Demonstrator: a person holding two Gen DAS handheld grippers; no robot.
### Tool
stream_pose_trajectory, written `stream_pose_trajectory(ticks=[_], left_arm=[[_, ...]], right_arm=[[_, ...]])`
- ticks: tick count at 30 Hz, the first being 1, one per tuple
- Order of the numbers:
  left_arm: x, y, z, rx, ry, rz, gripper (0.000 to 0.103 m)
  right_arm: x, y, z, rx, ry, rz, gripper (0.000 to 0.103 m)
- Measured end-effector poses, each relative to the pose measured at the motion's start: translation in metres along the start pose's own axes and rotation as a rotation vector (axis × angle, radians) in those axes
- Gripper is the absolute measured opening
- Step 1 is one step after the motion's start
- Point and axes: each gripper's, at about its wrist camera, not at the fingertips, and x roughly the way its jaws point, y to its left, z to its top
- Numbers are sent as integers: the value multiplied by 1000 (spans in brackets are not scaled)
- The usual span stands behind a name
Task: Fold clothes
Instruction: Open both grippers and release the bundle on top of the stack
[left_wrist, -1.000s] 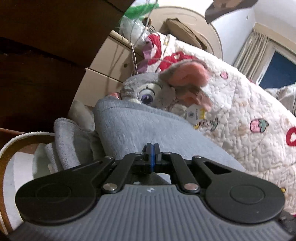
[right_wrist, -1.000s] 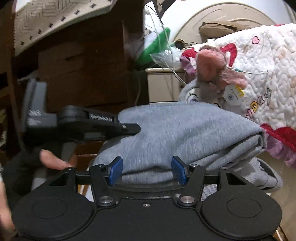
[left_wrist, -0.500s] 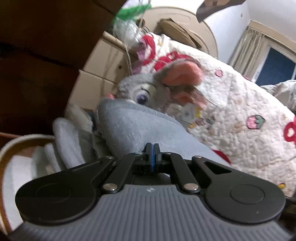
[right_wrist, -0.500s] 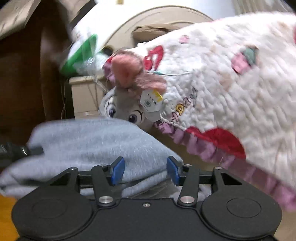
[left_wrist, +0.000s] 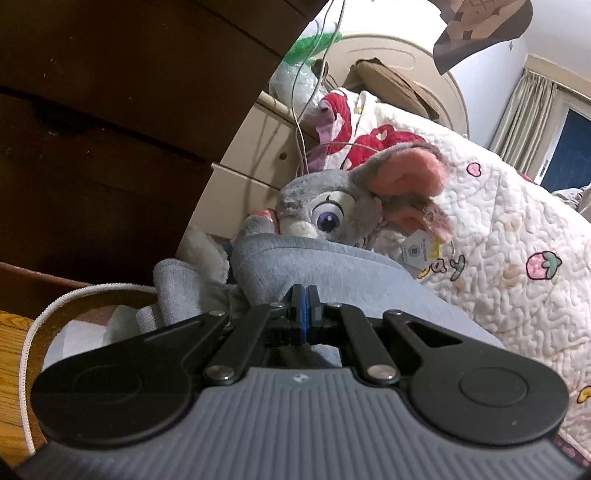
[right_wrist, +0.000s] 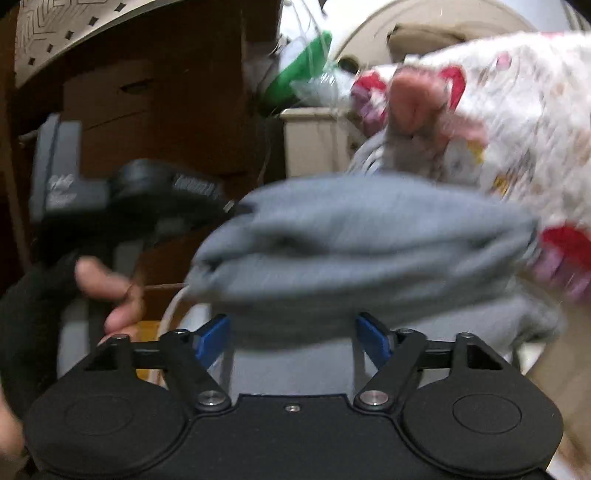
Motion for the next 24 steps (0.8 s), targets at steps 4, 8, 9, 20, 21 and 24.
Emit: stream_pose_trajectory(ticks=[4,8,9,20,21,24], left_arm=[[-14,-10,1,6,45,23,5],[-34,-34,-5,51,99,58,81],[-39,-40,-6,62,112,67,81],[-91,-122,-31,295,279,234,95],[-101,-129,-37,319,273,230,97],[-123,-138,-56,330,309,196,103]], right_arm=[[-27,3,-19,97,-22,21,77],[-56,-3,-23,150,-2,-64,77],[-63,-5,-24,163,3,-85,77],[-148,-6,-31,300,52,-241,79],[-157,-5,-31,312,56,-249,79],[-181,-1,-35,345,70,-272,80]])
